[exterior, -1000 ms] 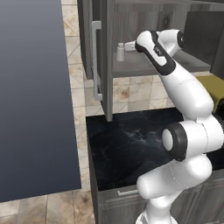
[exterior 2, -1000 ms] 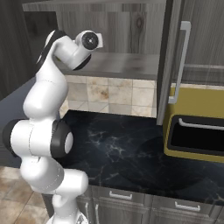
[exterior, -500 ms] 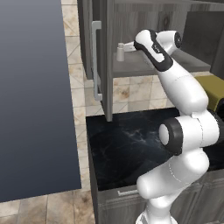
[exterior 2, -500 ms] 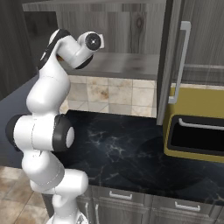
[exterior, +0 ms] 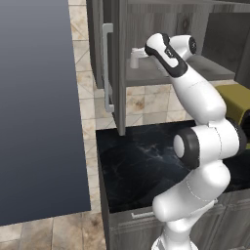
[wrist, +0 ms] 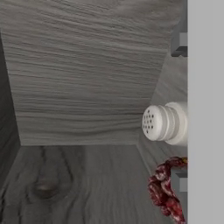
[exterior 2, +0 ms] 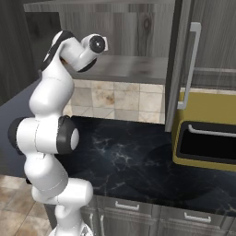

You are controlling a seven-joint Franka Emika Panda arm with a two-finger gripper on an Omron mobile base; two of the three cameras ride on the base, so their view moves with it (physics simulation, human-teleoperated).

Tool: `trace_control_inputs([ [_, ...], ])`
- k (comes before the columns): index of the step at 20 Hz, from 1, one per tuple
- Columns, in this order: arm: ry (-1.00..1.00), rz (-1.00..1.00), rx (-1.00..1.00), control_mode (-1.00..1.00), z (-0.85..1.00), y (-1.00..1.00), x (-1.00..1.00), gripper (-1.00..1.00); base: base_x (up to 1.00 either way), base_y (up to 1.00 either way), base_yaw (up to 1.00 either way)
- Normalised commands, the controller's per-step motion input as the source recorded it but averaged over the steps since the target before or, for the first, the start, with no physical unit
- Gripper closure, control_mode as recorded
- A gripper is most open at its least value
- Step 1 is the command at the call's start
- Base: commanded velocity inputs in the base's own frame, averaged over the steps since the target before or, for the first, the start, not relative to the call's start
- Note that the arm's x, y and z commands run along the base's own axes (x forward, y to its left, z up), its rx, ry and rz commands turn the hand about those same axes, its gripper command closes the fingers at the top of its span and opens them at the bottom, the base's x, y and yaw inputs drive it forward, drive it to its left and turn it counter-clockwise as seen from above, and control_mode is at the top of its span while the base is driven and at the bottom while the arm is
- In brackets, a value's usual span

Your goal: The dining table condiment station is running low on shaker. Refill the condiment station by opening the cabinet and taking the shaker from the cabinet and placing it on the dining table.

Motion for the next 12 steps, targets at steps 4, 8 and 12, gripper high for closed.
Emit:
trace_control_inputs([
  [4,0.0,0.01,0.0,-1.0,0.0,0.1,0.0,-1.0,0.0,0.0,0.0],
  [8,0.01,0.0,0.0,-1.0,-0.04,0.03,0.0,-1.0,0.0,0.0,0.0],
  [12,0.0,0.0,0.0,-1.0,-0.15,0.03,0.0,-1.0,0.0,0.0,0.0],
])
